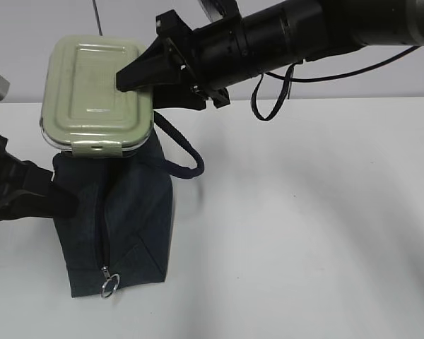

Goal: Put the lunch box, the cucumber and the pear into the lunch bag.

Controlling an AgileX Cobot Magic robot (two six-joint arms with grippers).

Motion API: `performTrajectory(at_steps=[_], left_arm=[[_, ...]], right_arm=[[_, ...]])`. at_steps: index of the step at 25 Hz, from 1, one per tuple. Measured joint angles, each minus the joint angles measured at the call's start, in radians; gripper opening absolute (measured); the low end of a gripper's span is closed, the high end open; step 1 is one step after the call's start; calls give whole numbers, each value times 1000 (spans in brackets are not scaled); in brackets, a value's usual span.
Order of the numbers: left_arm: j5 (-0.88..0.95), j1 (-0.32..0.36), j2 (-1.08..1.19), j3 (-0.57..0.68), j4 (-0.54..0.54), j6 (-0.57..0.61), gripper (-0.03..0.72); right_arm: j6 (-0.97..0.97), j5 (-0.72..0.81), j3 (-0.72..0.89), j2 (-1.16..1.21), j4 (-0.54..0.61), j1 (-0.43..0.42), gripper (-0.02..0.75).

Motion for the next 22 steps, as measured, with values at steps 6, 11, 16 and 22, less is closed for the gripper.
performTrajectory(at_steps=[6,11,16,22], left_arm=[[0,0,0,0,0,0,2],[0,0,0,0,0,0,2],[0,-1,0,0,-1,0,2],[0,-2,0,0,-10,0,2]], right_arm=[[0,-5,0,0,-92,2,365],[52,-8,0,0,-229,2,365],[118,-8,0,0,-336,2,365],[215,-8,-2,0,-469,4,365]])
